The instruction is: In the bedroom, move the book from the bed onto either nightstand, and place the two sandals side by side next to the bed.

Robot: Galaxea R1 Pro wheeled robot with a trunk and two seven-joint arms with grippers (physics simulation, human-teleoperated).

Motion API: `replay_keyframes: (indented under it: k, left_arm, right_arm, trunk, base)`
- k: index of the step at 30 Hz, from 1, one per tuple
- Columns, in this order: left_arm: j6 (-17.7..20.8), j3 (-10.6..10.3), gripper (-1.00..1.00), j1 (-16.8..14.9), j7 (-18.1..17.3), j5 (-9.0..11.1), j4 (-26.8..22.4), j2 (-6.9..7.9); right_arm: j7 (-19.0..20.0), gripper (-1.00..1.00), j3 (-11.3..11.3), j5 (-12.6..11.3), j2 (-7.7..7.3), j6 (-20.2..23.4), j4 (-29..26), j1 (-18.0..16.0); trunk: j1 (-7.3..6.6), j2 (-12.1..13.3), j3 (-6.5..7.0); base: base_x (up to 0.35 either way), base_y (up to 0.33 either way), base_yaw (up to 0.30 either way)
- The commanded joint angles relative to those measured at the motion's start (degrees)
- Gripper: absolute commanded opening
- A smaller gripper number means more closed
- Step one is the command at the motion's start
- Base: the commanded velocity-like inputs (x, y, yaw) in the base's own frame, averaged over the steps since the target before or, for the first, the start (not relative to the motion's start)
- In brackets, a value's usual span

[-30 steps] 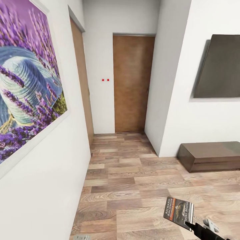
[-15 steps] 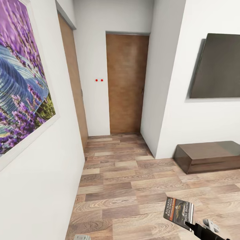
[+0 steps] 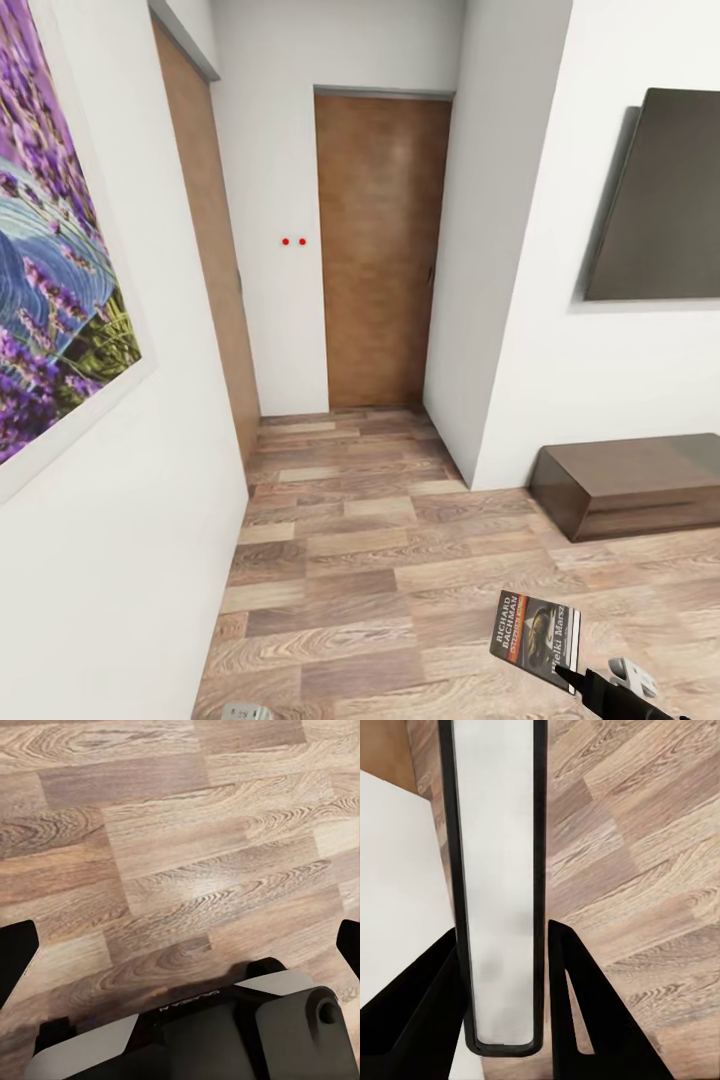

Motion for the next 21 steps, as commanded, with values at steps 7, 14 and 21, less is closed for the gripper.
replay_keyframes:
  k: [7, 14, 21]
  left_arm:
    - [-0.3, -0.5, 1.0, -0.1, -0.2, 0.4, 0.1, 0.01]
    - [-0.3, -0.5, 1.0, -0.1, -0.2, 0.4, 0.1, 0.01]
    - [-0.3, -0.5, 1.0, -0.1, -0.2, 0.4, 0.1, 0.01]
  right_arm:
    - [0.2, -1.0, -0.4, -0.4, -0.01, 0.6, 0.0, -0.1]
    - [0.1, -1.0, -0.4, -0.4, -0.01, 0.6, 0.0, -0.1]
    - [0.1, -1.0, -0.3, -0.4, -0.01, 0.6, 0.0, -0.1]
  trunk:
    - [0.07, -0.1, -0.13]
    - [0.07, -0.1, -0.13]
    - [0.07, -0.1, -0.13]
  base:
    - [0.143, 0.0, -0.113]
    - [0.01, 0.0, -0.249]
    - [0.001, 0.0, -0.275]
